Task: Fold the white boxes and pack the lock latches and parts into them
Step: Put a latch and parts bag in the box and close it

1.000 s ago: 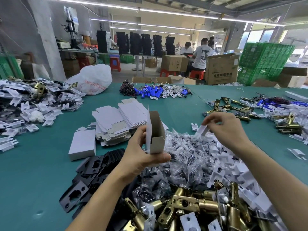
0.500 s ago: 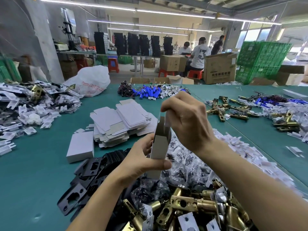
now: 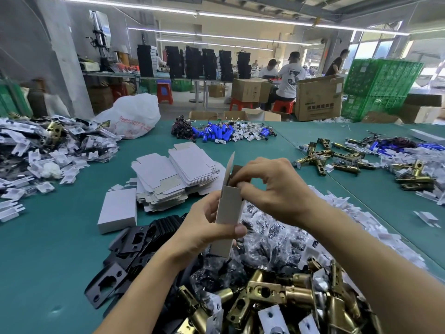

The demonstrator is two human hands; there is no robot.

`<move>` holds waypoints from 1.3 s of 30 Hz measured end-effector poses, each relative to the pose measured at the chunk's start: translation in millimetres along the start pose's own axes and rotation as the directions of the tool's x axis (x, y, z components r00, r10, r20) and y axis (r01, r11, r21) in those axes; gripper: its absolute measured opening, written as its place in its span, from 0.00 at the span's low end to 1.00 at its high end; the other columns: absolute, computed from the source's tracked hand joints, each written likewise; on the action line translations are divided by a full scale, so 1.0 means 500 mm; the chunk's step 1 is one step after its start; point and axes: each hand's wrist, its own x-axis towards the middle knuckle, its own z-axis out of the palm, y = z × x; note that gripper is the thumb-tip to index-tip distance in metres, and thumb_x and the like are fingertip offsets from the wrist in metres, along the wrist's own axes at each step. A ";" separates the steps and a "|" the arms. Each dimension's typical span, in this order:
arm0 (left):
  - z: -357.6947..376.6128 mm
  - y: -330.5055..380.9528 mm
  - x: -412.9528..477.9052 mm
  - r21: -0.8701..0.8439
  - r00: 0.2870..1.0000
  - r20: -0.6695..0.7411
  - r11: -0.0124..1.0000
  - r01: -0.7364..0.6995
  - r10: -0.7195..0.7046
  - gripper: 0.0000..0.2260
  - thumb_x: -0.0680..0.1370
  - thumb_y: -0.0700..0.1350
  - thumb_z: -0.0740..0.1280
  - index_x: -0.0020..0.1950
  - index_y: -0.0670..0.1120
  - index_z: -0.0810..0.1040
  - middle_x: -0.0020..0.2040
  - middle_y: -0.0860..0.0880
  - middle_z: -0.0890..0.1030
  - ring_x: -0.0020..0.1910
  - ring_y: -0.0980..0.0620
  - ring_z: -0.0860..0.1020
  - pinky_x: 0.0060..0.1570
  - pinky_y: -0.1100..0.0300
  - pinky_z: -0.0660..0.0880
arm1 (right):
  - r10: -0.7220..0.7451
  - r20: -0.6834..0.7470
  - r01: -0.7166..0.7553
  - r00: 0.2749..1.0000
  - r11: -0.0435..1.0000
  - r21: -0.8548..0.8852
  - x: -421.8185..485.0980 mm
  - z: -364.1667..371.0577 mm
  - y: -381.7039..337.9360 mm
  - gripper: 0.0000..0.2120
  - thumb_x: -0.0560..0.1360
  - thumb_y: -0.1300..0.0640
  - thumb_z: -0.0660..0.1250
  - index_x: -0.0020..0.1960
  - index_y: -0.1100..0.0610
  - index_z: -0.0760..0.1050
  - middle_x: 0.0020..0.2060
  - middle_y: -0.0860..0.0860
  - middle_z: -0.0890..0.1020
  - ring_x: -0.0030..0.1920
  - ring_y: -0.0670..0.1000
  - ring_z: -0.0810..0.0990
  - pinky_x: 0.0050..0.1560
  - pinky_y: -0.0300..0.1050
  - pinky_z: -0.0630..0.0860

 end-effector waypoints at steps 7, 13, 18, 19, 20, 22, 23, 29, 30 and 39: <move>0.004 -0.012 0.000 0.161 1.000 0.002 0.987 0.011 -0.011 0.36 0.59 0.54 0.82 0.66 0.53 0.77 0.58 0.50 0.83 0.55 0.53 0.81 0.49 0.65 0.74 | 0.112 0.198 -0.114 0.974 0.993 -0.001 0.015 -0.036 -0.013 0.15 0.69 0.70 0.69 0.43 0.50 0.85 0.36 0.44 0.86 0.37 0.37 0.83 0.42 0.30 0.76; -0.004 -0.013 0.002 0.173 1.000 -0.028 0.985 0.007 -0.002 0.34 0.58 0.54 0.82 0.63 0.59 0.78 0.58 0.53 0.83 0.58 0.53 0.81 0.64 0.43 0.75 | 0.186 -0.017 -0.187 0.982 0.980 -0.072 0.018 -0.040 -0.012 0.10 0.72 0.67 0.70 0.46 0.53 0.76 0.36 0.46 0.84 0.41 0.47 0.82 0.47 0.54 0.80; -0.002 -0.013 0.001 0.158 1.000 -0.025 0.987 0.005 -0.001 0.33 0.58 0.53 0.83 0.62 0.59 0.78 0.60 0.53 0.82 0.63 0.52 0.79 0.66 0.40 0.73 | 0.141 0.139 -0.118 0.980 0.980 -0.161 0.023 -0.033 -0.017 0.14 0.74 0.65 0.69 0.51 0.53 0.67 0.44 0.55 0.83 0.47 0.59 0.81 0.47 0.61 0.79; -0.003 -0.013 0.001 0.155 1.000 -0.027 0.988 0.007 -0.002 0.33 0.58 0.53 0.83 0.62 0.58 0.78 0.60 0.53 0.82 0.63 0.52 0.79 0.66 0.41 0.73 | 0.147 0.131 -0.123 0.980 0.977 -0.176 0.024 -0.033 -0.017 0.14 0.74 0.64 0.69 0.51 0.52 0.65 0.44 0.55 0.82 0.48 0.60 0.80 0.47 0.61 0.78; -0.004 -0.014 0.001 0.152 1.000 -0.029 0.988 0.011 -0.006 0.33 0.58 0.53 0.83 0.61 0.57 0.78 0.58 0.53 0.83 0.61 0.53 0.80 0.63 0.43 0.75 | 0.149 0.118 -0.125 0.982 0.974 -0.189 0.024 -0.032 -0.016 0.15 0.74 0.62 0.71 0.50 0.52 0.65 0.43 0.54 0.82 0.48 0.59 0.79 0.46 0.61 0.78; -0.004 -0.013 0.001 0.146 1.000 -0.027 0.989 0.019 -0.016 0.33 0.58 0.53 0.83 0.61 0.56 0.78 0.53 0.56 0.83 0.53 0.57 0.81 0.53 0.53 0.76 | 0.155 0.110 -0.131 0.982 0.971 -0.199 0.026 -0.032 -0.014 0.15 0.73 0.61 0.72 0.49 0.52 0.66 0.43 0.51 0.83 0.49 0.57 0.79 0.46 0.59 0.78; -0.003 -0.011 0.001 0.145 0.999 -0.026 0.989 0.022 -0.019 0.33 0.58 0.53 0.82 0.61 0.56 0.78 0.51 0.57 0.83 0.50 0.57 0.80 0.50 0.56 0.75 | 0.161 0.119 -0.135 0.980 0.970 -0.200 0.028 -0.032 -0.013 0.15 0.73 0.60 0.73 0.48 0.52 0.66 0.43 0.50 0.84 0.50 0.57 0.79 0.47 0.58 0.78; -0.003 -0.011 0.005 0.096 0.997 -0.073 0.994 0.048 -0.041 0.33 0.57 0.52 0.83 0.60 0.58 0.79 0.51 0.53 0.83 0.50 0.51 0.81 0.57 0.41 0.79 | 0.114 0.094 -0.099 0.989 0.983 -0.152 0.027 -0.028 0.001 0.10 0.72 0.58 0.75 0.44 0.54 0.73 0.43 0.45 0.84 0.39 0.34 0.78 0.37 0.37 0.71; -0.004 -0.011 0.005 0.091 0.995 -0.086 0.994 0.058 -0.050 0.32 0.56 0.52 0.83 0.59 0.60 0.79 0.51 0.53 0.83 0.50 0.51 0.81 0.57 0.40 0.79 | 0.111 0.070 -0.100 0.991 0.984 -0.147 0.026 -0.027 0.001 0.10 0.72 0.58 0.76 0.43 0.54 0.74 0.41 0.43 0.83 0.36 0.31 0.75 0.35 0.32 0.66; -0.062 0.027 0.015 0.005 0.835 -0.550 0.999 0.041 -0.032 0.35 0.52 0.57 0.83 0.56 0.57 0.74 0.54 0.50 0.81 0.50 0.51 0.83 0.47 0.54 0.80 | 0.354 0.153 -0.310 0.922 0.917 -0.251 0.047 0.019 0.001 0.09 0.75 0.52 0.69 0.40 0.52 0.71 0.37 0.49 0.79 0.40 0.51 0.77 0.43 0.51 0.77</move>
